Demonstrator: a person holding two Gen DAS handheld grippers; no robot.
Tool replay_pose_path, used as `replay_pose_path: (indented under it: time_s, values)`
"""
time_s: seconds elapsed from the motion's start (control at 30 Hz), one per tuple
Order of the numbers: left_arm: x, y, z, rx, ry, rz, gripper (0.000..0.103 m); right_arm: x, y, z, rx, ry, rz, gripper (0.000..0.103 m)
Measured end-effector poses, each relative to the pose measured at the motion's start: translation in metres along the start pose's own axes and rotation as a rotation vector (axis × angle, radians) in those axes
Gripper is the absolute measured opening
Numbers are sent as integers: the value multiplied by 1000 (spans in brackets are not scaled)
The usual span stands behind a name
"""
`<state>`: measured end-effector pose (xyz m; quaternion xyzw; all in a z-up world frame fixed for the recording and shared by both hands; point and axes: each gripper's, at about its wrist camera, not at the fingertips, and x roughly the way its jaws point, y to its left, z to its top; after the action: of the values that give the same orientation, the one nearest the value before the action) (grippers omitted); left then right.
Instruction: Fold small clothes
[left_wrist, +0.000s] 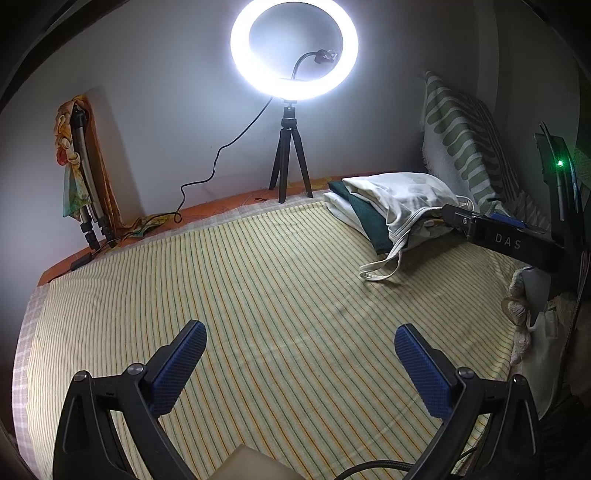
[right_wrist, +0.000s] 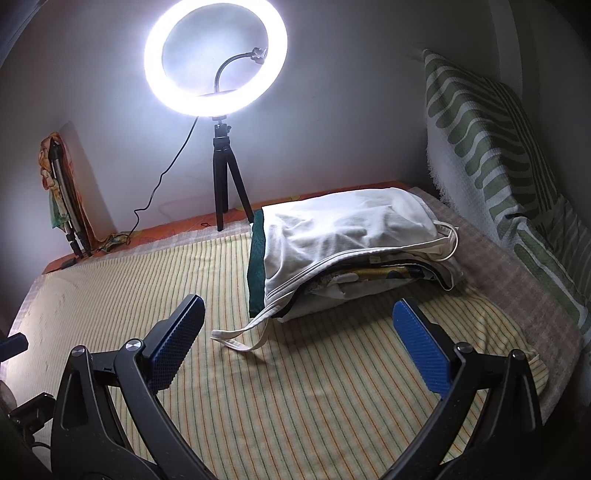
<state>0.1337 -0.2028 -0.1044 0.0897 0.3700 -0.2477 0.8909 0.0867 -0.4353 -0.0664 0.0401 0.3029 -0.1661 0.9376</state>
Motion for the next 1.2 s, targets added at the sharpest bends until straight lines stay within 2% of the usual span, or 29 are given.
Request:
replay_pose_path:
  time_s: [1.2]
  values:
    - [-4, 2, 3, -6, -10, 3, 103, 2, 1, -1, -1, 5, 11, 103]
